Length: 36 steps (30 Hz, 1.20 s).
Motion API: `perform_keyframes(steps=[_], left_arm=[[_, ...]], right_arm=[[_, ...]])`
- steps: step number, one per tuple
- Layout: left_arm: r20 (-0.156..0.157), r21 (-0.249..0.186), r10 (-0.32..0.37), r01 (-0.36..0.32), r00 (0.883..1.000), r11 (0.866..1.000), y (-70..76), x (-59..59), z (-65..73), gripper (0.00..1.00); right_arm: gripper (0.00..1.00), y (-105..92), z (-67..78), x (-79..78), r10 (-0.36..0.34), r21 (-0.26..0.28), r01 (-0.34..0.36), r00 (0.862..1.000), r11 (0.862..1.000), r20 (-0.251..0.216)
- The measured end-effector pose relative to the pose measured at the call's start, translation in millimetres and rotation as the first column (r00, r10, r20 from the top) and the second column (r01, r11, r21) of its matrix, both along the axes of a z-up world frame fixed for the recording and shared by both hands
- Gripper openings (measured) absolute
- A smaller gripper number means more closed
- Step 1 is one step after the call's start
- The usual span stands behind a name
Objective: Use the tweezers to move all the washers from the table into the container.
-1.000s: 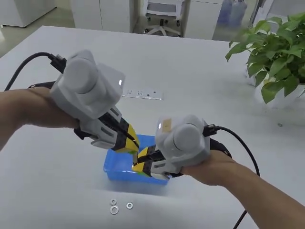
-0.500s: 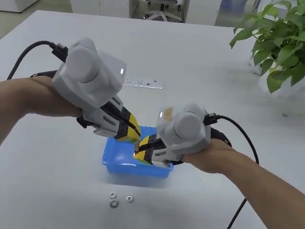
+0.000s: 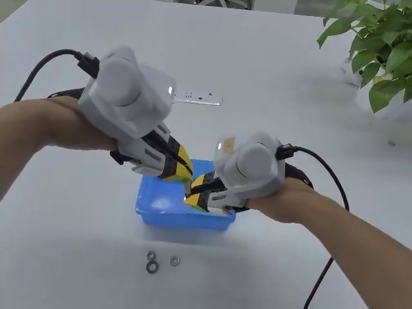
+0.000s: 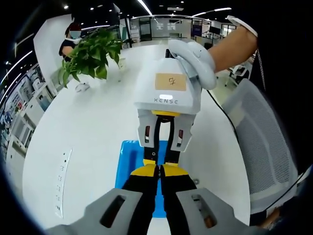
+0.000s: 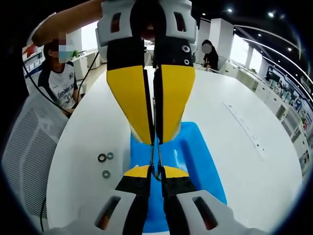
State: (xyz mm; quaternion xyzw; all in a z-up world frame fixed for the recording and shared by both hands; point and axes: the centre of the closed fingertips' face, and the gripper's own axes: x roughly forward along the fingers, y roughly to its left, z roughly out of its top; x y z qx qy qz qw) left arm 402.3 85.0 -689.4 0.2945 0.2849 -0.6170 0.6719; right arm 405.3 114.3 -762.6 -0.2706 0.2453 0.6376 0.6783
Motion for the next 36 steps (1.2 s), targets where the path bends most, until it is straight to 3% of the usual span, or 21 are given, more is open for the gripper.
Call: perform_keyframes(steps=[9, 16, 36], left_arm=[[-0.012, -0.005, 0.009, -0.009, 1.0, 1.0, -1.5, 9.6, -14.5, 0.06], [-0.022, -0.008, 0.013, -0.013, 1.0, 1.0, -3.0, 10.2, -22.9, 0.06], [-0.011, -0.004, 0.008, -0.008, 1.0, 1.0, -4.2, 8.4, -23.4, 0.06]], right_arm=[[0.1, -3.2, -15.0, 8.6, -0.01, -0.02, 0.009, 1.0, 1.0, -0.016], [0.1, -5.9, -24.3, 8.8, -0.006, -0.037, 0.005, 1.0, 0.999, -0.03], [0.1, -9.0, -25.3, 7.7, 0.001, -0.051, -0.002, 1.0, 0.999, -0.024]])
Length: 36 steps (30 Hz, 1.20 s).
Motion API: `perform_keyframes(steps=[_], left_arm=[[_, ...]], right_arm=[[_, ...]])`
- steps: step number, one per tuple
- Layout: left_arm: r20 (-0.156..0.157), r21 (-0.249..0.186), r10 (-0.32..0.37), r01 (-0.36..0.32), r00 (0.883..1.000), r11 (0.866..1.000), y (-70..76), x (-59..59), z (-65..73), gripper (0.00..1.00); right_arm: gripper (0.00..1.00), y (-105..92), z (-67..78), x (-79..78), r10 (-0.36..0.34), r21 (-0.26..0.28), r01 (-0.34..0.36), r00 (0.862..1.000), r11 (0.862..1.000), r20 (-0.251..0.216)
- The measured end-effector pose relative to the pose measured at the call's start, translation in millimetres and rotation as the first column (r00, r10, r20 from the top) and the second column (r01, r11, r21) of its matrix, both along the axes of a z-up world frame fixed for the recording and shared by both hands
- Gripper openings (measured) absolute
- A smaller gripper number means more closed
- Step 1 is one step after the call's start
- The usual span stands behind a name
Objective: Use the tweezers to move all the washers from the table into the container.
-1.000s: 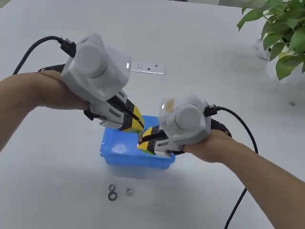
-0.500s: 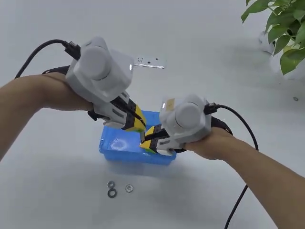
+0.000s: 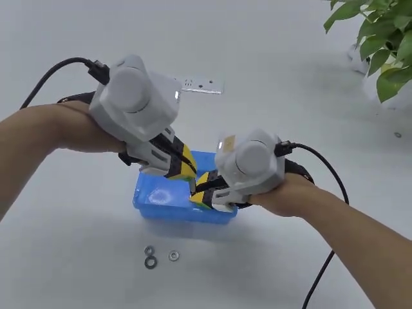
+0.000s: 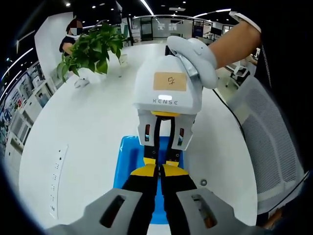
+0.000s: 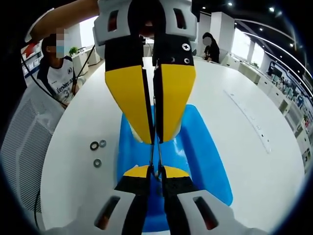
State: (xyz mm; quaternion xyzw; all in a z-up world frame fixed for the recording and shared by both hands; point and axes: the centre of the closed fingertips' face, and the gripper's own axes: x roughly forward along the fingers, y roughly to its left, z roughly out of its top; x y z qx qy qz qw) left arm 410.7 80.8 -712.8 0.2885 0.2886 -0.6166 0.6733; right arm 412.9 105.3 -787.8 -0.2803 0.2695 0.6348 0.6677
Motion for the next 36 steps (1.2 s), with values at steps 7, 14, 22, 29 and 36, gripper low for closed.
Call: perform_keyframes(steps=[7, 14, 22, 29, 36], left_arm=[[0.009, -0.002, -0.002, 0.002, 1.0, 1.0, -0.5, -1.6, 5.6, 0.06], [0.026, -0.001, -0.004, 0.004, 1.0, 1.0, -1.2, -3.5, 14.9, 0.06], [0.05, 0.002, -0.009, 0.009, 0.999, 1.0, -1.7, -8.5, 30.9, 0.06], [0.071, 0.009, -0.015, 0.015, 0.997, 1.0, -1.9, -16.6, 44.2, 0.06], [0.085, 0.014, -0.015, 0.014, 0.996, 1.0, -1.1, -25.6, 52.1, 0.06]], right_arm=[[0.11, -0.7, 5.9, -0.1, -0.002, 0.006, 0.002, 1.0, 1.0, 0.011], [0.11, -0.6, 15.3, -1.0, -0.01, 0.018, 0.009, 1.0, 1.0, 0.022], [0.11, 0.7, 31.2, -4.2, -0.015, 0.033, 0.013, 0.999, 0.999, 0.049], [0.11, 0.9, 45.2, -10.1, -0.018, 0.047, 0.015, 0.997, 0.999, 0.07], [0.11, 2.8, 53.9, -18.5, -0.016, 0.054, 0.011, 0.996, 0.999, 0.085]])
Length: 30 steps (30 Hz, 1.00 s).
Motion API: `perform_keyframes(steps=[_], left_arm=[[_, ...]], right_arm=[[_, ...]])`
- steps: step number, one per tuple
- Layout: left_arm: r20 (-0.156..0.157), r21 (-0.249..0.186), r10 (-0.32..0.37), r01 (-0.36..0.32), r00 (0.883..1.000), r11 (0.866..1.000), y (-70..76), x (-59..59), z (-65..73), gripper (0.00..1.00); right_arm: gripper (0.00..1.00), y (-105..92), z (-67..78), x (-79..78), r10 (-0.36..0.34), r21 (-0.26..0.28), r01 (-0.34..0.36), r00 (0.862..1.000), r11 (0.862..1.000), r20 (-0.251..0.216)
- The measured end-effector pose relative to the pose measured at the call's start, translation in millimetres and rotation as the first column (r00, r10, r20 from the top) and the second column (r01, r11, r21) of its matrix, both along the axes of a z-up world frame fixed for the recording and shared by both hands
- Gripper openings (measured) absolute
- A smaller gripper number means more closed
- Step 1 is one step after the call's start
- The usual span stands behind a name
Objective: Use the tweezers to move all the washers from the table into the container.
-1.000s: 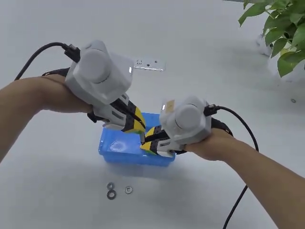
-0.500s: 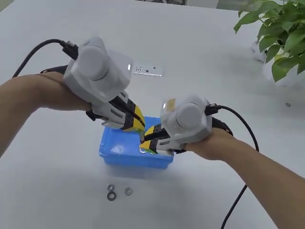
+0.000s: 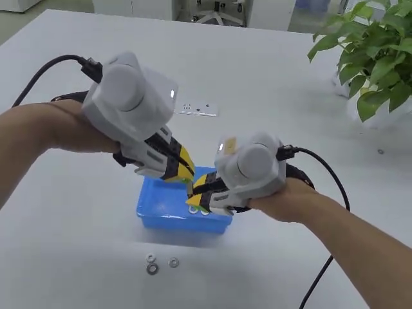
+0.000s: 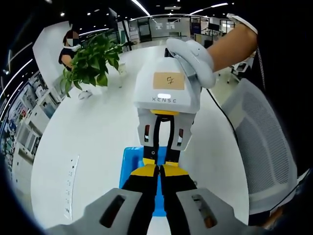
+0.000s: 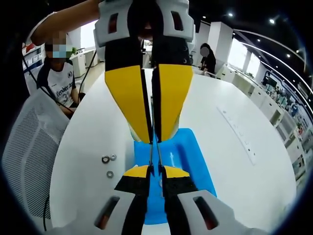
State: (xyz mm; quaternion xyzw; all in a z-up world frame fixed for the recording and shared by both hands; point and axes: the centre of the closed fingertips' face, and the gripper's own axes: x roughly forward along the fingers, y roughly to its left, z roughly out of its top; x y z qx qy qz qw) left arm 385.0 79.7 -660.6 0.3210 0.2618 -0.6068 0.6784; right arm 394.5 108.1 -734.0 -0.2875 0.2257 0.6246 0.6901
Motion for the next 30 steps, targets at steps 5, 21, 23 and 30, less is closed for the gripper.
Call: perform_keyframes(steps=[5, 21, 23, 30], left_arm=[[0.009, 0.005, 0.002, -0.002, 1.0, 1.0, 0.4, -7.7, 3.4, 0.06], [0.003, 0.011, 0.005, -0.005, 1.0, 1.0, 3.5, -34.3, -0.2, 0.06], [-0.001, 0.01, 0.006, -0.006, 1.0, 1.0, 3.9, -37.1, -1.5, 0.06], [-0.016, 0.012, 0.011, -0.011, 1.0, 1.0, 6.4, -46.2, -7.7, 0.06]], right_arm=[[0.11, 0.9, 3.3, -6.8, 0.004, 0.002, -0.004, 1.0, 1.0, 0.009], [0.11, 3.4, 0.1, -33.8, 0.017, 0.005, -0.017, 1.0, 1.0, 0.009], [0.11, 4.3, -1.2, -37.5, 0.021, 0.007, -0.021, 1.0, 1.0, 0.004], [0.11, 5.9, -6.9, -46.8, 0.031, 0.002, -0.031, 1.0, 1.0, -0.007]])
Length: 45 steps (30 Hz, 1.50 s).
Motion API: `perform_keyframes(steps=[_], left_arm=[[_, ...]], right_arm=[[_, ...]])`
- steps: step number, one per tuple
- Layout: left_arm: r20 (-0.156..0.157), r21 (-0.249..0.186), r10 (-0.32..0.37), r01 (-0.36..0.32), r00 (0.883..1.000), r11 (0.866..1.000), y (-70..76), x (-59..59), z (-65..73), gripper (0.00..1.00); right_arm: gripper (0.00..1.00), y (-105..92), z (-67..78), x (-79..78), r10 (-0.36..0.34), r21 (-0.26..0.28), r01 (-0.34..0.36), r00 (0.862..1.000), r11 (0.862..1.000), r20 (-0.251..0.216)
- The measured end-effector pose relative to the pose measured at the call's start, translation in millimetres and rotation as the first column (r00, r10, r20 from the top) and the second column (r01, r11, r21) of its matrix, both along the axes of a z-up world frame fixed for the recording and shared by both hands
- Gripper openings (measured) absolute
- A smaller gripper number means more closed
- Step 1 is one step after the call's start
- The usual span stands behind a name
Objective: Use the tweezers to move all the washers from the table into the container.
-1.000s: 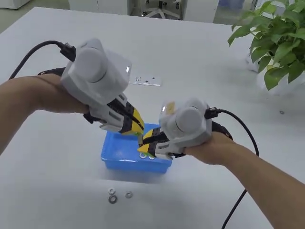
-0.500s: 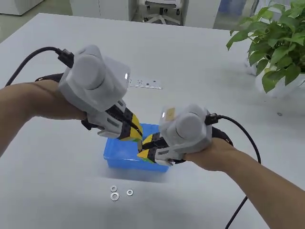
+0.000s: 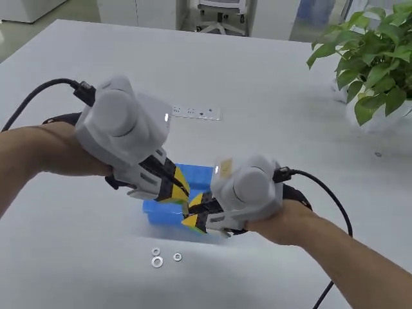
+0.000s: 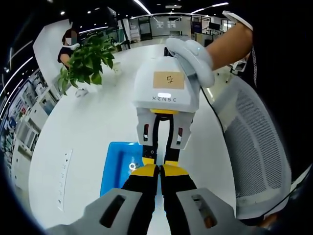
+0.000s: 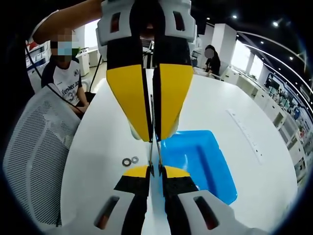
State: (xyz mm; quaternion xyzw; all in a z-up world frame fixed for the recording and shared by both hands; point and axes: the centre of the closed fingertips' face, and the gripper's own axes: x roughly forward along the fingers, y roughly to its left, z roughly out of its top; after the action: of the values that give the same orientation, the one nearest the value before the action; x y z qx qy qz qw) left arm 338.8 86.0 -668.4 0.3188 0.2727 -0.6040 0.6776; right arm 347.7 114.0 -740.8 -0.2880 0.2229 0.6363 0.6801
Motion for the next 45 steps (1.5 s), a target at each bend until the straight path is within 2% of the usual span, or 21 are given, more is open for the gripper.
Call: perform_keyframes(steps=[12, 24, 45], left_arm=[[-0.022, 0.006, 0.002, -0.002, 1.0, 1.0, 3.3, -9.4, -11.4, 0.06], [-0.059, 0.002, 0.009, -0.009, 0.998, 1.0, 4.9, -18.7, -26.3, 0.06], [-0.114, 0.004, 0.02, -0.02, 0.993, 1.0, 8.0, -30.3, -43.3, 0.06]], right_arm=[[0.12, 3.7, -12.4, -11.4, 0.012, -0.002, -0.012, 1.0, 1.0, -0.018], [0.12, 4.6, -26.4, -21.7, 0.02, -0.007, -0.021, 0.999, 1.0, -0.046], [0.12, 8.0, -45.0, -37.2, 0.031, -0.014, -0.033, 0.995, 0.999, -0.097]])
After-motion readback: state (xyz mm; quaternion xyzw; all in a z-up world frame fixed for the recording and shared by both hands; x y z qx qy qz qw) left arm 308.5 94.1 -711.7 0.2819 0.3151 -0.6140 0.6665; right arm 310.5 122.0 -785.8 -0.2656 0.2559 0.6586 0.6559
